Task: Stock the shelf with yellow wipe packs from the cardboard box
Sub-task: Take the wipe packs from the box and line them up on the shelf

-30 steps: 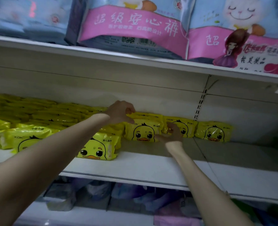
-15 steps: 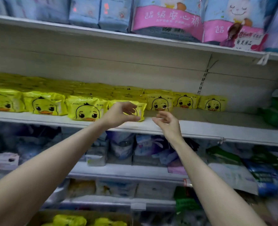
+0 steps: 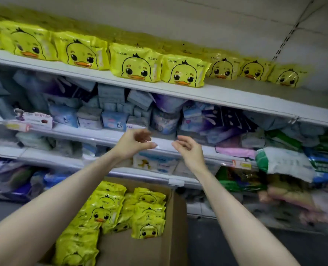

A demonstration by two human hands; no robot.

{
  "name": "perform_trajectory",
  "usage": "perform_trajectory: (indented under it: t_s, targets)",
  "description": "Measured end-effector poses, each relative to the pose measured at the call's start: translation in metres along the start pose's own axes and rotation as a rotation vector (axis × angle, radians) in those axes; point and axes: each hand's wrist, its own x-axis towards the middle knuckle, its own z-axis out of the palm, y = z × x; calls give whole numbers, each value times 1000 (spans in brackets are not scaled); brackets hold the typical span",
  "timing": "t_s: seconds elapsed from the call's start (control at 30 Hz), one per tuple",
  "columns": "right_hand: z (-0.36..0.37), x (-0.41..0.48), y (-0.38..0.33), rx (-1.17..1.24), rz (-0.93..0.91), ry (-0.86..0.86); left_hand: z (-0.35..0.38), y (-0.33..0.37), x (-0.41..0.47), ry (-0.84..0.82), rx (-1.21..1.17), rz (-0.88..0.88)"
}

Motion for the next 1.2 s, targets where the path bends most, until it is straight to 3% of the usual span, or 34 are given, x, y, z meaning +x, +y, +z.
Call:
perform_trajectory:
  t_s: [0.53, 0.87, 1.03, 1.2]
  targets:
    - [60, -48, 201, -66, 445, -103, 54, -231, -39, -36, 7, -489]
    - [78, -40, 304, -80, 577, -50, 102, -341, 0, -18, 135, -575]
    - [84, -35, 332, -48, 637, -11, 121, -365, 20, 1, 154, -567]
    - [92, -32, 345, -23, 657, 9, 131, -383, 26, -40, 338, -503]
